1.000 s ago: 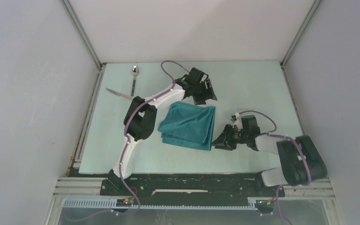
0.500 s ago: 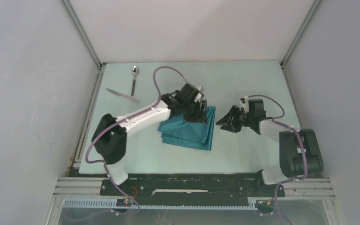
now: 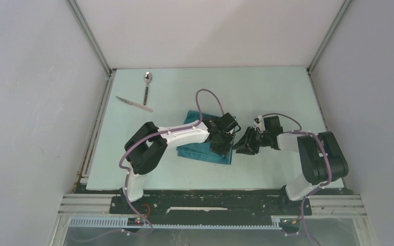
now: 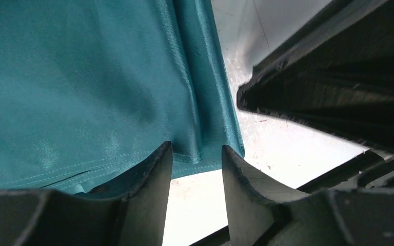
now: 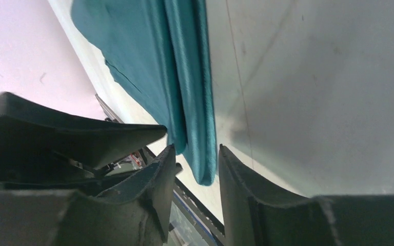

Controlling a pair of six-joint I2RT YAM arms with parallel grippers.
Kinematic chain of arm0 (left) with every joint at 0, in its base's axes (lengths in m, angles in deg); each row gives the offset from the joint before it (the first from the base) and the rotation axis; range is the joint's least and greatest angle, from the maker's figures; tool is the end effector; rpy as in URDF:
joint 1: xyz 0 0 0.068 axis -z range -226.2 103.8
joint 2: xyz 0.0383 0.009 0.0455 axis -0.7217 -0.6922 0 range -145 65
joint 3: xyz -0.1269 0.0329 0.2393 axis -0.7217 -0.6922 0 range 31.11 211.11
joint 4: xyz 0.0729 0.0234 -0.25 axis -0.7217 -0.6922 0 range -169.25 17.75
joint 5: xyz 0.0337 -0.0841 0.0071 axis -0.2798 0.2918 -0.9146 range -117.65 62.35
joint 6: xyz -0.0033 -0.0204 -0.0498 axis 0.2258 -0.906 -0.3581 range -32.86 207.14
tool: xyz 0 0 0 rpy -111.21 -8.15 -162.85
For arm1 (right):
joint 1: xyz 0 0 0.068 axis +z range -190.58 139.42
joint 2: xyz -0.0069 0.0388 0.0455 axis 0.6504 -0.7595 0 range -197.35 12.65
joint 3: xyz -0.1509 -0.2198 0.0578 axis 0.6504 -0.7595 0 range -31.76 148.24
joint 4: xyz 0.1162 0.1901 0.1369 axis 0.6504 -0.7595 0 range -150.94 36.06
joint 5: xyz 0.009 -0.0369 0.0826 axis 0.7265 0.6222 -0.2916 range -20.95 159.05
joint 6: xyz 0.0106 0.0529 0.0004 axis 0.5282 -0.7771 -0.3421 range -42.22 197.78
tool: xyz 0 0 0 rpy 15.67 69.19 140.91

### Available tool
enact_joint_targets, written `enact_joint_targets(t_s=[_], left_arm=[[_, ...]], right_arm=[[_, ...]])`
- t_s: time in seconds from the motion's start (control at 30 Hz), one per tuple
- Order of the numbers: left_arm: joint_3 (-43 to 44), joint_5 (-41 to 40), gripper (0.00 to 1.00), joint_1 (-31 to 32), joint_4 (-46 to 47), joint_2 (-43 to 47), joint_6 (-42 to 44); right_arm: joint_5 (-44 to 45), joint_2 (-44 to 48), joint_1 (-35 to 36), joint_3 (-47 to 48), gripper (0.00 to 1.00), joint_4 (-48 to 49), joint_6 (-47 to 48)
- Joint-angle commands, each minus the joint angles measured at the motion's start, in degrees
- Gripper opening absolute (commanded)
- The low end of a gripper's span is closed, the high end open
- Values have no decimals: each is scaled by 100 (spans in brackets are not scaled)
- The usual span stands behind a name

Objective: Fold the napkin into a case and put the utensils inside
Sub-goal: Smooth out the lower triangle-folded napkin at the center of the board.

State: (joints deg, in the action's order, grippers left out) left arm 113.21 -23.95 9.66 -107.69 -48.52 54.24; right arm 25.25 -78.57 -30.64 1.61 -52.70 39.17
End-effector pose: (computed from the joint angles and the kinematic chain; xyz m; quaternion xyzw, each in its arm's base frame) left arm 0.2275 -0.3396 0.1784 0.2012 0.9583 -0.1629 0.1213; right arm 0.2535 0.0695 0.1186 0.1163 0.8876 0.4352 0.0961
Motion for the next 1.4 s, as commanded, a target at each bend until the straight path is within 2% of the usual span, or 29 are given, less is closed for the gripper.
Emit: enact_joint_targets(t_s=[0.0,0.1,0.23,0.4,0.53,0.63,0.73,0.8,0.97,1.37], left_arm=[[325,-351,45,30,-82,-15,108],[402,-513,42,31,-188,-100,125],[412,-448,32,46,-226,-156,99],[348,-414,32,124,-239,-153,78],[293,-414,30,147,-247,-176,57],[280,-218,21,173,-217,-188,34],[282,-252,5,189,-228,-112,31],[284,-256,1,189,-233,-28,10],[311,-200,0,268,-247,121,-94],[585,102,0,434,-345,24,-284]], right_arm=[[3,33,262,-172,43,79,157],[37,21,372,-340,43,202,107],[36,79,309,-510,45,347,52],[160,244,300,-557,53,397,12],[253,288,366,-552,54,346,22],[253,232,324,-558,53,362,50],[228,126,328,-556,49,415,52],[246,54,350,-559,46,426,60],[232,-74,425,-557,39,518,45],[222,-156,432,-559,34,609,16]])
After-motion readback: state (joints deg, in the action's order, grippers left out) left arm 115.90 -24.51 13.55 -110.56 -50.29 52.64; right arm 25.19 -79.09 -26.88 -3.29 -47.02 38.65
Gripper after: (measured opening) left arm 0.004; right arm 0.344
